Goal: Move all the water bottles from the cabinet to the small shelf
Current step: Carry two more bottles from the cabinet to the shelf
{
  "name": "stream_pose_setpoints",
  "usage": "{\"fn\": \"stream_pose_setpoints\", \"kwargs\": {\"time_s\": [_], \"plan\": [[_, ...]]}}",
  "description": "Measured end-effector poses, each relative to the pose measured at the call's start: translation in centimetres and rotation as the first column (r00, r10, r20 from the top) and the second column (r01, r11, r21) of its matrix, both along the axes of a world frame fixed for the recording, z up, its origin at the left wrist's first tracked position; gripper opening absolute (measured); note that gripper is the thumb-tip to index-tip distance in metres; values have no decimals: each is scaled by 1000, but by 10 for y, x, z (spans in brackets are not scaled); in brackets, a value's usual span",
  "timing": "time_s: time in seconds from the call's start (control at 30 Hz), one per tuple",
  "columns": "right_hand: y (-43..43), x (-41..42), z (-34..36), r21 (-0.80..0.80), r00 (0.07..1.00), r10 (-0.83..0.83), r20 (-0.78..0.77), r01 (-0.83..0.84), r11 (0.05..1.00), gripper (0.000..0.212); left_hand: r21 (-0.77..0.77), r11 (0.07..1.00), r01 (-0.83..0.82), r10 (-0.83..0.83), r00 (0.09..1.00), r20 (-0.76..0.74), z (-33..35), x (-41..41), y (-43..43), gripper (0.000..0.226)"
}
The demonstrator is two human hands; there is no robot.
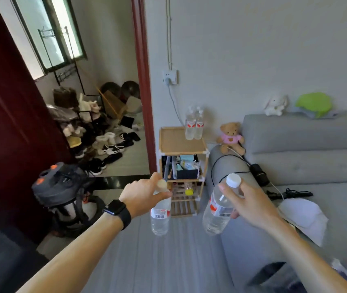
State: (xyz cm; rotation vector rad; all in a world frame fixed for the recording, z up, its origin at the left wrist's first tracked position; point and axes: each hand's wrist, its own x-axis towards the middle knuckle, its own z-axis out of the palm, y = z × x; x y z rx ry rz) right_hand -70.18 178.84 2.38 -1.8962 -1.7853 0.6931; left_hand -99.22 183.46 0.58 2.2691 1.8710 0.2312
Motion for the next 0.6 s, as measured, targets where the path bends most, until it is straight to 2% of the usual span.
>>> {"fn": "stream_pose_setpoints", "kwargs": {"time_s": [0.13,0.27,0.37,0.6], "plan": [[63,6,1,-16,995,-96,11,96,995,42,-7,1000,26,-25,998,61,3,6,84,48],[127,16,-10,11,988,-156,-7,156,988,68,-44,998,41,-37,996,86,-9,13,154,48],[179,28,-22,16,989,-147,-24,147,989,76,-88,995,46,-36,993,110,-21,20,203,49],[302,50,-47,-24,991,-123,-48,122,992,44,-166,985,44,-33,997,71,-48,58,309,54]]}}
